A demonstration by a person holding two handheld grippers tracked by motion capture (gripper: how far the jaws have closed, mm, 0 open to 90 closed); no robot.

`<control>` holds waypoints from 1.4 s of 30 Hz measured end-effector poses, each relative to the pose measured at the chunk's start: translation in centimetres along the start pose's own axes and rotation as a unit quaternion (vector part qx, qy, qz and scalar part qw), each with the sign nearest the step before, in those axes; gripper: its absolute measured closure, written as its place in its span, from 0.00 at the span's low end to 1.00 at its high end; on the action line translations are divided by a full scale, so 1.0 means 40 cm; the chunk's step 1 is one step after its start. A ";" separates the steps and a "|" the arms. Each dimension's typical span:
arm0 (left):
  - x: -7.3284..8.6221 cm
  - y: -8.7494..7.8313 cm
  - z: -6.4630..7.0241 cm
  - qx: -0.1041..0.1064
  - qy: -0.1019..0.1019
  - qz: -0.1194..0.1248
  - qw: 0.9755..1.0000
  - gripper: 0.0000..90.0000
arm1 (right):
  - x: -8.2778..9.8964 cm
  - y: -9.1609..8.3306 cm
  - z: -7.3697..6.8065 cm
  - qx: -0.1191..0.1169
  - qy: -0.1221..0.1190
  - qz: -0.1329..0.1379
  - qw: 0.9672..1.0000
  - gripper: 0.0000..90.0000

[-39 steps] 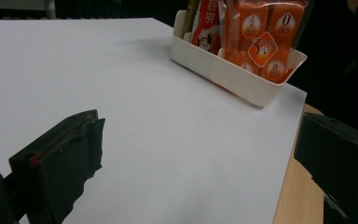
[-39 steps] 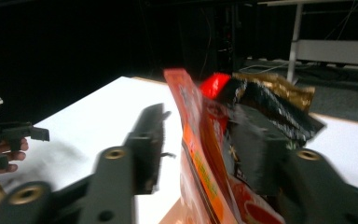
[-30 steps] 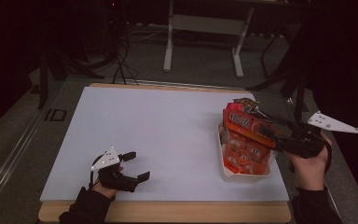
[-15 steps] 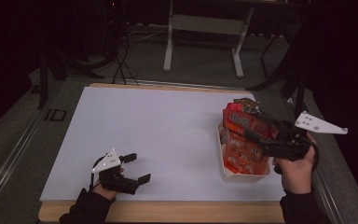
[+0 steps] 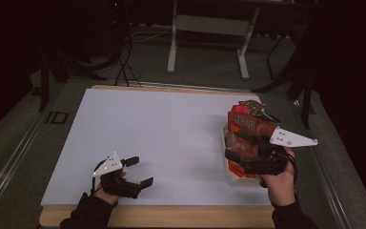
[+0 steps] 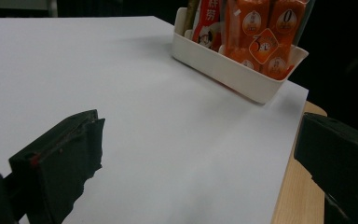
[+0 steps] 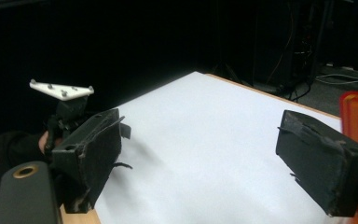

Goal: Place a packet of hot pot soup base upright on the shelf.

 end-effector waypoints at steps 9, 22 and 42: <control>0.000 -0.001 -0.001 0.000 -0.001 0.001 1.000 0.02 | 0.067 0.053 -0.007 -0.018 -0.010 -0.034 0.999 0.16; -0.001 -0.003 0.001 0.002 0.002 0.002 1.000 0.02 | 0.166 0.102 -0.008 -0.023 -0.010 -0.091 0.996 0.16; -0.002 -0.006 0.002 0.004 0.005 0.003 1.000 0.01 | 0.262 0.086 0.000 -0.017 -0.017 -0.135 0.991 0.16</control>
Point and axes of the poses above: each handheld gripper's, and its own axes: y roughly forward along the jaws, x roughly out of its underside, z roughly to its right, the point moved 4 cm from there along y, roughly forward along the jaws, and after that the axes turned 5 degrees about y, right-handed, at the moved point
